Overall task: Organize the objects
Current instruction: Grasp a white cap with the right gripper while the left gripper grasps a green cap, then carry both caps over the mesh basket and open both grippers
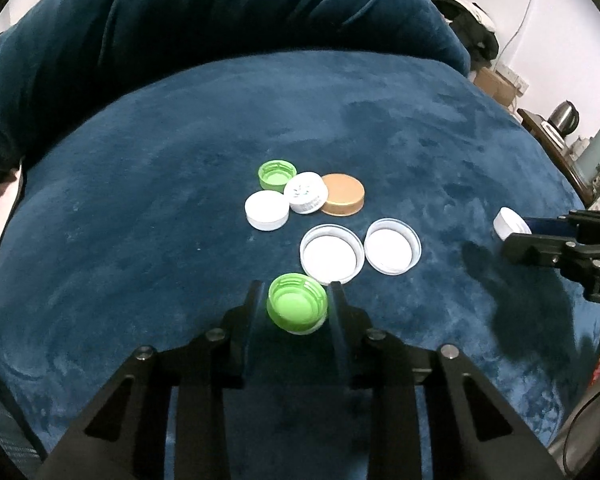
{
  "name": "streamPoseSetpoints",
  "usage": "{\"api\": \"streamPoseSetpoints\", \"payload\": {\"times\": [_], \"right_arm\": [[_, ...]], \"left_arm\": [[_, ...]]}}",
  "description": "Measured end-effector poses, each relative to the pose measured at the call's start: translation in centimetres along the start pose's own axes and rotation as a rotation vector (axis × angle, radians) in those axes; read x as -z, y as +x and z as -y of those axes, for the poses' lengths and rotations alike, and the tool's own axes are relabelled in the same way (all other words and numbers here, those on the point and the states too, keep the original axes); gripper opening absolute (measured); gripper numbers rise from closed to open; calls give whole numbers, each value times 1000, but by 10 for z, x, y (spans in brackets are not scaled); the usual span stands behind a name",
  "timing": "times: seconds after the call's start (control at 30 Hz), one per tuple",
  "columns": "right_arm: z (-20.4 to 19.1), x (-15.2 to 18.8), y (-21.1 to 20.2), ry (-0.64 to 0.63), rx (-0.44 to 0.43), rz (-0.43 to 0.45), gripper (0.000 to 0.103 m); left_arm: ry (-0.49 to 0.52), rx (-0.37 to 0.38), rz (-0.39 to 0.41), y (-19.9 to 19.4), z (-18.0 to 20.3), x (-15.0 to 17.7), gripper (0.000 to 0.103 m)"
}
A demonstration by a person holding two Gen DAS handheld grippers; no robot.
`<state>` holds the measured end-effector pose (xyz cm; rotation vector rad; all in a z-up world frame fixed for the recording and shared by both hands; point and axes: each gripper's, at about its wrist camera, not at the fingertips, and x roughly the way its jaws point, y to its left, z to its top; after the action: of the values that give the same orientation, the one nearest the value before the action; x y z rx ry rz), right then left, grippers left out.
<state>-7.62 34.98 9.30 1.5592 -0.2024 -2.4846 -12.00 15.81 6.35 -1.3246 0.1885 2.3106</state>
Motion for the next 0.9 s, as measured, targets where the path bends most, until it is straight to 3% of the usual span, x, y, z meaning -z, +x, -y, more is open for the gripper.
{"api": "streamPoseSetpoints", "payload": {"times": [0.23, 0.63, 0.9], "right_arm": [[-13, -3, 0, -29, -6, 6, 33], [-68, -14, -5, -107, -32, 32, 33], [-132, -19, -9, -205, -81, 50, 33]], "left_arm": [[-92, 46, 54, -33, -18, -1, 32], [-177, -99, 118, -103, -76, 26, 32], [-329, -181, 223, -185, -149, 59, 32]]}}
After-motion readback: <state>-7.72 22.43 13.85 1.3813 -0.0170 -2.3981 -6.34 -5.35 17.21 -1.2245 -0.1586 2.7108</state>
